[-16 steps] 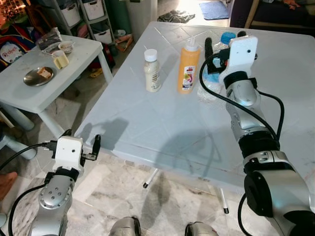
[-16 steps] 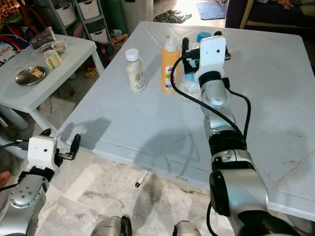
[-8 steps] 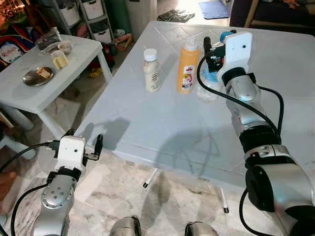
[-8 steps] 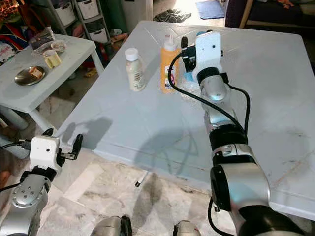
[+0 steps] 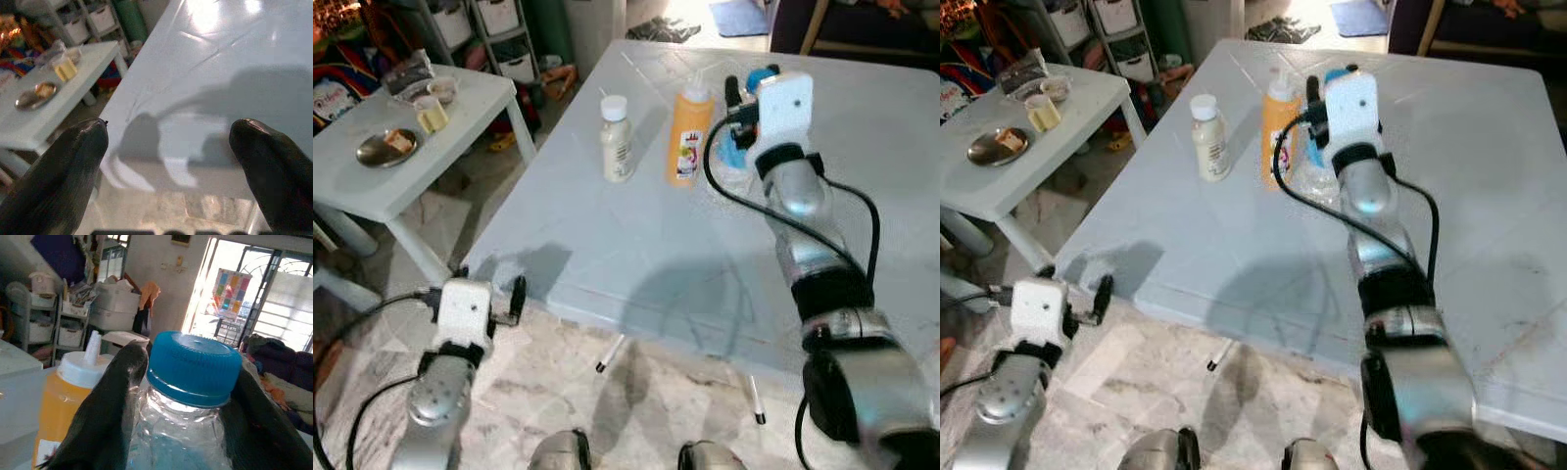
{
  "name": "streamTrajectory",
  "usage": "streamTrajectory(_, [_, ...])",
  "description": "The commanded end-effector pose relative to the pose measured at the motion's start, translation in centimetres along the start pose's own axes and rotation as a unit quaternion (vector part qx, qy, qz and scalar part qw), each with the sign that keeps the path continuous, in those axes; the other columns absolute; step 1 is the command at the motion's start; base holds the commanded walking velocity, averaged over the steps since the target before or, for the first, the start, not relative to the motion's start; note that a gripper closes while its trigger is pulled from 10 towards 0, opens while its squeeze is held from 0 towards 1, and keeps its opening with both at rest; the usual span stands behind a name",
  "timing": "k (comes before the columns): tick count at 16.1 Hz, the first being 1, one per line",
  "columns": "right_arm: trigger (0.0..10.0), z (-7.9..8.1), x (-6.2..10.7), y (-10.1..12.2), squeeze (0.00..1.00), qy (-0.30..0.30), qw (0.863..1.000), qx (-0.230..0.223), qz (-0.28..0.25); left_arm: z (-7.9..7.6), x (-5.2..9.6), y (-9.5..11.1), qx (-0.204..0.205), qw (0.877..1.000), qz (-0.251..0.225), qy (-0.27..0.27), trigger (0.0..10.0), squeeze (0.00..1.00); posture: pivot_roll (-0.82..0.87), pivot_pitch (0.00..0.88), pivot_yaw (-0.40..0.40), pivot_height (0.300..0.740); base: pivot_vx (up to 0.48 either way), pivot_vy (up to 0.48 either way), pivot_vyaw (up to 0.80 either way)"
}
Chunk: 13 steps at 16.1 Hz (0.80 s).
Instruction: Restocking fridge
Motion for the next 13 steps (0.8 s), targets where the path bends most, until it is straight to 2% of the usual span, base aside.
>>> streamTrajectory(1, [0.0,1.3,1.4,-1.6,0.00,0.011,0.999,-0.019,0.037,0.4,0.3,-0.9,0.003,0.999,0.028,0.014,10.0,0.00,0.03,0.086,0.071,0.740,0.000,0.000,0.00])
streamTrajectory(3, [0.0,3.9,2.5,-0.9,0.00,0.036,0.998,-0.050,0.027,0.3,0.2,-1.3,0.008,0.999,0.036,0.019,10.0,0.00,0.02,0.068,0.072,0.740,0.000,0.000,0.00])
streamTrajectory(4, [4.4,5.1,3.1,-0.6,0.00,0.044,0.996,-0.073,0.024,0.2,0.0,-1.1,0.005,0.999,0.033,0.018,10.0,0.00,0.02,0.066,0.071,0.740,0.000,0.000,0.00])
streamTrajectory(5, [10.0,6.6,4.1,-0.6,0.00,0.066,0.993,-0.097,0.019,0.2,-0.4,-0.9,0.004,0.999,0.029,0.019,10.0,0.00,0.02,0.062,0.068,0.740,0.000,0.000,0.00])
streamTrajectory(6, [10.0,7.4,5.0,-0.6,0.00,0.081,0.991,-0.106,0.012,0.3,-0.8,-0.7,0.006,0.999,0.026,0.026,10.0,0.00,0.02,0.060,0.064,0.740,0.000,0.000,0.00])
streamTrajectory(7, [10.0,7.5,5.6,-0.7,0.00,0.087,0.991,-0.105,0.003,0.4,-0.9,-0.6,0.008,0.999,0.025,0.031,10.0,0.00,0.01,0.062,0.058,0.740,-0.240,0.000,0.00])
streamTrajectory(9, [10.0,7.2,6.4,-1.6,0.00,0.093,0.991,-0.094,0.019,0.3,-0.8,-0.8,0.011,0.999,0.029,0.039,10.0,0.00,0.00,0.067,0.040,0.740,-0.255,0.000,0.00])
streamTrajectory(13, [10.0,6.0,6.9,-2.4,0.00,0.085,0.994,-0.068,0.022,-0.2,-0.6,-1.1,0.014,0.998,0.033,0.046,10.0,0.00,-0.01,0.068,0.026,0.740,-0.269,0.000,0.00])
Point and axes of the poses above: a point about 5 cm out from each wrist's last joint towards the gripper, its own x axis pointing back from the gripper into the wrist, its own y axis along the axis of the wrist's last joint, z = x × y, the point moved 2 cm from there along -x, pointing out of the wrist towards the gripper, and after that the axes turned 9 degrees about -x, right-handed, at the moved point
